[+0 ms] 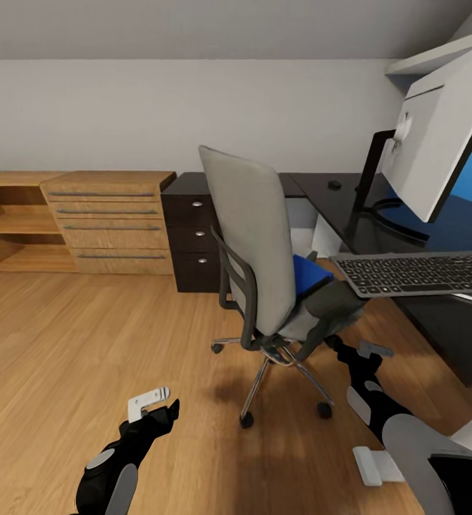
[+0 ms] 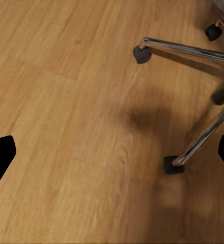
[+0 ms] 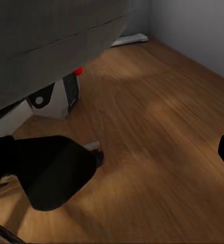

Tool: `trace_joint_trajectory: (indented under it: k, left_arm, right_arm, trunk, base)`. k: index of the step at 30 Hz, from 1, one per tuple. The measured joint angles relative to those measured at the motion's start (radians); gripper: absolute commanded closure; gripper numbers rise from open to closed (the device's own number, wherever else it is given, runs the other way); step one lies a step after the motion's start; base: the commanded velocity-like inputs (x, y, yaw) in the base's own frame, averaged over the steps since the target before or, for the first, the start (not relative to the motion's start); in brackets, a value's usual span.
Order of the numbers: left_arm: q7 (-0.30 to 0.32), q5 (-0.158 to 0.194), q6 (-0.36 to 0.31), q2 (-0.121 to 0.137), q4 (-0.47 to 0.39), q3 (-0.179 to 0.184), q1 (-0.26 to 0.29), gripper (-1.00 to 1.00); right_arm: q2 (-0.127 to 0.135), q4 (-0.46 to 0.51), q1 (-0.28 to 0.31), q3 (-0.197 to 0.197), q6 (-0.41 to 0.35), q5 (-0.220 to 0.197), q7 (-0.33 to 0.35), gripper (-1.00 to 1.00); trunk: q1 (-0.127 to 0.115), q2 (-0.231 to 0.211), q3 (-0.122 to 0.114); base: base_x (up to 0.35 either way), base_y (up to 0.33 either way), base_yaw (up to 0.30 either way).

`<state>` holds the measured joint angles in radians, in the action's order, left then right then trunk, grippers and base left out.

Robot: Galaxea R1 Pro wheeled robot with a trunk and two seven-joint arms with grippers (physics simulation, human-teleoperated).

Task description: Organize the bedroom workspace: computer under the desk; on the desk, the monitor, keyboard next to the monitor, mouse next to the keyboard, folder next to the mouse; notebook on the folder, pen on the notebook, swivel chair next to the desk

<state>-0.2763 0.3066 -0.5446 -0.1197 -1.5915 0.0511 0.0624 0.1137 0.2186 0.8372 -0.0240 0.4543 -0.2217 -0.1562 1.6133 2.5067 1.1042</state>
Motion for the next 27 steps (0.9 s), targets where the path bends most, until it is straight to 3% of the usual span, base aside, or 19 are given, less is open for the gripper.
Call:
trace_joint_trajectory:
  k: [8,12,17,27]
  left_arm:
    - [0.000,0.000,0.000,0.000,0.003,0.000,0.000,-1.00]
    - [0.000,0.002,0.000,0.000,0.004,0.000,0.000,-1.00]
    - [0.001,0.002,0.000,0.000,0.004,0.000,0.000,-1.00]
    - [0.002,0.001,-0.001,0.000,0.003,0.000,0.000,-1.00]
  right_arm:
    - [-0.002,0.004,0.000,-0.001,0.008,0.000,0.000,-1.00]
    - [-0.032,0.006,0.000,-0.002,0.009,-0.001,-0.001,-1.00]
    - [-0.048,0.006,0.000,-0.003,0.009,0.000,-0.001,-1.00]
    - [-0.053,0.007,0.000,-0.010,0.012,-0.007,-0.004,-1.00]
  trunk:
    - [0.000,0.000,0.000]
    - [0.000,0.000,0.000]
    - [0.001,0.000,0.000]
    - [0.000,0.000,0.000]
  base:
    - [0.049,0.000,0.000]
    - [0.000,0.000,0.000]
    - [-0.105,0.062,0.000]
    - [-0.060,0.037,0.043]
